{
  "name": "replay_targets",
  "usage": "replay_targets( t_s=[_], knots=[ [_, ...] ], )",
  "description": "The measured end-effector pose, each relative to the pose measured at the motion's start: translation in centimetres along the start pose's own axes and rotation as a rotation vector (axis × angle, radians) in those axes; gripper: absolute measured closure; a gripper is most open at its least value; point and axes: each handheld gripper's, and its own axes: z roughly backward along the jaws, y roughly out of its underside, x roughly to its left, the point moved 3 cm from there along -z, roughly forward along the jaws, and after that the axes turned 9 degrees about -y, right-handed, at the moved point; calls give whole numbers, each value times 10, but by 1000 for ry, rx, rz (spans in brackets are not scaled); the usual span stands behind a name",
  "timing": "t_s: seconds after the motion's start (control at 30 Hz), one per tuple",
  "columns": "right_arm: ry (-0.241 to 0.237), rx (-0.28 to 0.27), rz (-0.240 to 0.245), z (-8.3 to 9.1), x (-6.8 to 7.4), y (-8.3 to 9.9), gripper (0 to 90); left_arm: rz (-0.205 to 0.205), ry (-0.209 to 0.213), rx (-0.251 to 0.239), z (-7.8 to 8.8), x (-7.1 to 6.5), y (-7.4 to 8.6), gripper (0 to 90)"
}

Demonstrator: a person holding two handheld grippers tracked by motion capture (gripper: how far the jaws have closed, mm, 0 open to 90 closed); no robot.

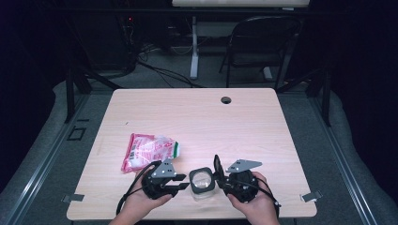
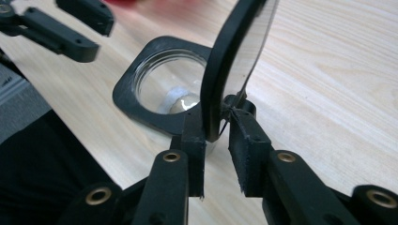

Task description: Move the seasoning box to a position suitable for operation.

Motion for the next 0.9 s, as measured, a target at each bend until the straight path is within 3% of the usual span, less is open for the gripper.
replay_targets(
  t_s=[0.17,0.47,0.67,0.9],
  knots=[
    [-29,-14,-21,-1,-17,-3,766,24,-32,4,6,7,9,673],
    [-56,-57,-115,-4,-46,-6,723,56,-82,1,20,17,22,657],
    [-75,-60,-130,-9,-52,-7,801,72,-113,7,23,23,27,644],
    [-70,-65,-130,-16,-54,-9,818,92,-124,13,23,32,32,642]
  ],
)
